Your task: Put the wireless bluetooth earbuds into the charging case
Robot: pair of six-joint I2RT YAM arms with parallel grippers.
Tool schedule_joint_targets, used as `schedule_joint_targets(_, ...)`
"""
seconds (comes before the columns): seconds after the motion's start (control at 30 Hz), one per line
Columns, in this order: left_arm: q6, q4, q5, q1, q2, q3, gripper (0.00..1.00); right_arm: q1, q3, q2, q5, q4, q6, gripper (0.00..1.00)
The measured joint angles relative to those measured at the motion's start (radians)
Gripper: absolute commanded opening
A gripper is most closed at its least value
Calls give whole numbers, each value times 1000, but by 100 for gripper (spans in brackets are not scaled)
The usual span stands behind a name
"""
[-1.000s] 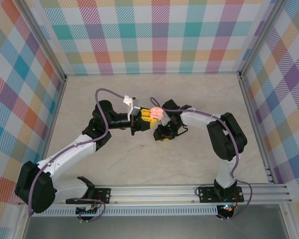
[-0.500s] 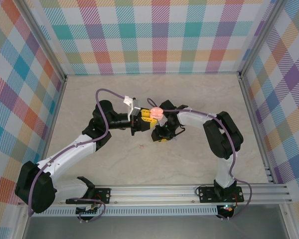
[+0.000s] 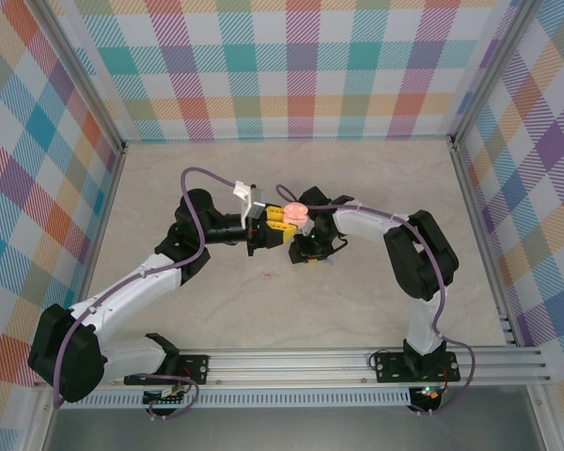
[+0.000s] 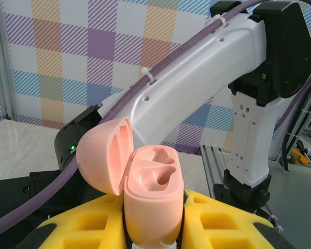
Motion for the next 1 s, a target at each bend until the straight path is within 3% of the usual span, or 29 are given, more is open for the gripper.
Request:
schedule_joint_targets(0.4,0,0,0,0,0,0,25,8,14,-32,29,-31,20,43)
schedule_joint_targets(1.0,0,0,0,0,0,0,25,39,86,50,104,-70,237,43)
